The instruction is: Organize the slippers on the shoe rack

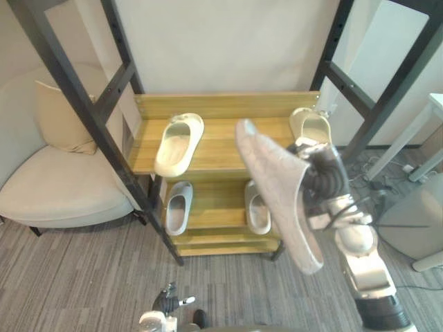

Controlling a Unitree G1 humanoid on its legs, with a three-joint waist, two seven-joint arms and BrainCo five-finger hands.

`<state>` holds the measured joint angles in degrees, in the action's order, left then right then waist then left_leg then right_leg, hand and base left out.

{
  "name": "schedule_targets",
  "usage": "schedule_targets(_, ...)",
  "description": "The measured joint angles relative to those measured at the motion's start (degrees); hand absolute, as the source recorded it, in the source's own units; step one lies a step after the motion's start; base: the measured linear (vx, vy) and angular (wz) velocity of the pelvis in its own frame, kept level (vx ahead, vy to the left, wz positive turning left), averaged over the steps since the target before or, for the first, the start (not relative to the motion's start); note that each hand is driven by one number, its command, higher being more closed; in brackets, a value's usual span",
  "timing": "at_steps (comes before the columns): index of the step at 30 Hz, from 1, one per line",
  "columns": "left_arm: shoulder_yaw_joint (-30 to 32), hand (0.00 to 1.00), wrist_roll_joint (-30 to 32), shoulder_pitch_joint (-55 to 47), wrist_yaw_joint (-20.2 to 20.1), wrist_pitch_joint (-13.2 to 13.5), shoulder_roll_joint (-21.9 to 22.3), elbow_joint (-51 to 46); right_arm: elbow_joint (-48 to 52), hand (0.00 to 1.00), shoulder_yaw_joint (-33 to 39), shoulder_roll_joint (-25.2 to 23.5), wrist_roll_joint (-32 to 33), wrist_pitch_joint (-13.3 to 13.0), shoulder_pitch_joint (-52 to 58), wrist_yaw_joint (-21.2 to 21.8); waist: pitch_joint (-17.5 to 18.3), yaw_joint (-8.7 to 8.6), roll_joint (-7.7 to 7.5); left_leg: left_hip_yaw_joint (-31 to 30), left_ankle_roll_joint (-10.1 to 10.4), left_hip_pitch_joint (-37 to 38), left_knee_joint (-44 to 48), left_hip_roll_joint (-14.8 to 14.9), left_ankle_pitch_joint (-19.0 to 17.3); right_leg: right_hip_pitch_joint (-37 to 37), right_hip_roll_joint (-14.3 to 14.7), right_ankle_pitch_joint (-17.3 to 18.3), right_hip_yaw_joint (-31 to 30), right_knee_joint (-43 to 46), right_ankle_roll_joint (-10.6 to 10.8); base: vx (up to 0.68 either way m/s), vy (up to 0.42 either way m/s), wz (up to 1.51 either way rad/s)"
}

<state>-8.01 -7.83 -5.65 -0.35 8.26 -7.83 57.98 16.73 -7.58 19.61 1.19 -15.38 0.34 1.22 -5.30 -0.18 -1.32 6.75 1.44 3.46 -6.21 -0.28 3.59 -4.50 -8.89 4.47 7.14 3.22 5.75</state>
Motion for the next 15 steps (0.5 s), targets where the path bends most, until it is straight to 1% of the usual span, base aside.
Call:
schedule_targets(1, -0.6, 0.0, 0.0, 0.1, 0.0, 0.1, -0.2, 0.0, -0.6, 1.0, -2.0, 0.1, -0.1, 0.0, 0.4, 0.5, -0.3, 0.16, 0.08, 0.6, 0.0, -0.6, 0.6, 0.1, 0.0, 1.8, -0.1, 0.5, -0.6, 2.4, 0.0, 0.0, 0.011, -0.14)
schedule_targets(2, -0.8, 0.0, 0.0, 0.3, 0.0, 0.1, -0.2, 0.0, -0.7, 1.0, -2.3, 0.0, -0.1, 0.0, 0.4, 0.6, -0.5, 0.16, 0.06, 0.6, 0.1, -0.8, 1.0, 0.0, -0.1, 2.2, -0.1, 0.7, -0.9, 3.1, -0.1, -0.01, 0.011, -0.11)
schedule_targets(3, -1.5, 0.0, 0.1, 1.1, 0.0, 0.1, -0.6, 0.0, -1.5, 1.0, -3.2, -0.3, -0.1, -0.1, 0.1, 0.7, -1.6, 0.16, -0.27, 0.6, -0.3, -3.2, 4.3, 0.0, -1.2, 4.3, -0.4, 1.6, -1.4, 5.8, -0.2, -0.11, -0.02, 0.03)
schedule_targets(4, -2.1, 0.0, -0.1, 3.4, 0.1, 0.2, -1.1, 0.0, -3.9, 1.0, -4.2, -0.9, -0.1, -0.1, -1.8, 0.6, -4.9, 0.17, -0.44, 0.6, -0.5, -9.0, 13.9, 0.4, -4.5, 8.4, -1.0, 3.5, -1.5, 12.0, -0.4, -0.14, -0.031, 0.07)
schedule_targets(5, -2.2, 0.0, -0.3, 4.7, 0.1, 0.2, -1.0, 0.0, -5.4, 1.0, -4.6, -1.0, -0.1, 0.1, -3.0, 0.6, -6.5, 0.17, -0.13, 0.4, -0.5, -12.2, 18.9, 0.9, -6.4, 10.7, -1.1, 4.8, -1.6, 15.3, -0.4, -0.17, -0.042, 0.07)
schedule_targets(6, -2.3, 0.0, -0.2, 5.2, 0.1, 0.3, -1.0, -0.1, -5.9, 1.0, -4.7, -1.0, -0.1, 0.1, -3.4, 0.6, -7.0, 0.18, 0.01, 0.4, -0.5, -13.4, 20.6, 1.1, -7.0, 11.5, -1.1, 5.2, -1.6, 16.6, -0.5, -0.14, -0.033, 0.12)
schedule_targets(7, -3.1, 0.0, -0.4, 7.1, 0.1, 0.4, -0.9, -0.1, -7.9, 1.0, -5.3, -1.0, -0.3, 0.4, -5.4, 0.3, -9.3, 0.22, 0.7, 0.2, -0.4, -17.5, 26.3, 1.7, -9.1, 14.7, -1.1, 7.0, -1.5, 21.2, -0.6, -0.16, -0.023, 0.13)
schedule_targets(8, -3.3, 0.0, -0.8, 7.7, 0.1, 0.4, -0.9, -0.2, -8.5, 1.0, -5.7, -0.9, -0.6, 0.4, -6.2, 0.2, -10.3, 0.21, 1.0, -0.1, -0.3, -18.8, 28.2, 1.9, -10.0, 15.8, -1.2, 7.8, -1.5, 23.0, -0.7, -0.3, -0.029, 0.21)
schedule_targets(9, -3.3, 0.0, -1.5, 9.1, 0.2, 0.9, -0.8, -0.5, -9.1, 1.0, -6.8, -0.7, -1.2, 0.7, -7.7, 0.0, -12.3, 0.24, 1.7, -1.0, 0.3, -22.7, 33.2, 2.4, -12.1, 19.4, -1.3, 10.2, -1.1, 27.8, -1.2, -0.28, -0.025, 0.19)
schedule_targets(10, -3.5, 0.0, -1.7, 9.6, 0.2, 1.1, -0.8, -0.6, -9.3, 1.0, -7.4, -0.5, -1.3, 0.7, -8.3, -0.1, -12.7, 0.26, 1.93, -1.2, 0.2, -24.7, 34.9, 2.5, -12.7, 21.4, -1.5, 11.3, -1.0, 29.7, -1.0, -0.27, -0.033, 0.18)
schedule_targets(11, -3.8, 0.0, -2.0, 9.9, 0.2, 1.1, -0.8, -0.7, -9.4, 1.0, -7.7, -0.4, -1.3, 0.7, -8.6, -0.1, -12.8, 0.25, 2.06, -1.4, 0.2, -25.7, 35.6, 2.5, -12.7, 22.3, -1.5, 11.6, -0.9, 30.6, -1.1, -0.15, -0.035, 0.17)
schedule_targets(13, -4.4, 0.0, -2.8, 11.3, 1.2, 1.9, -0.9, -1.8, -11.4, 1.0, -8.5, 0.9, -1.3, 0.7, -11.1, -0.6, -15.0, 0.22, 2.7, -2.3, 0.2, -30.0, 38.6, 2.5, -12.8, 26.1, -2.3, 12.6, 0.1, 34.5, -1.6, -0.12, -0.035, 0.22)
schedule_targets(15, -4.4, 0.0, -3.7, 12.0, 1.7, 2.6, -1.3, -3.0, -13.4, 1.0, -8.5, 1.4, -1.4, 0.9, -13.3, -1.8, -16.1, 0.27, 2.74, -2.7, 0.5, -33.5, 42.1, 2.5, -13.5, 29.3, -3.0, 14.1, 0.5, 38.6, -1.8, -0.1, -0.004, 0.22)
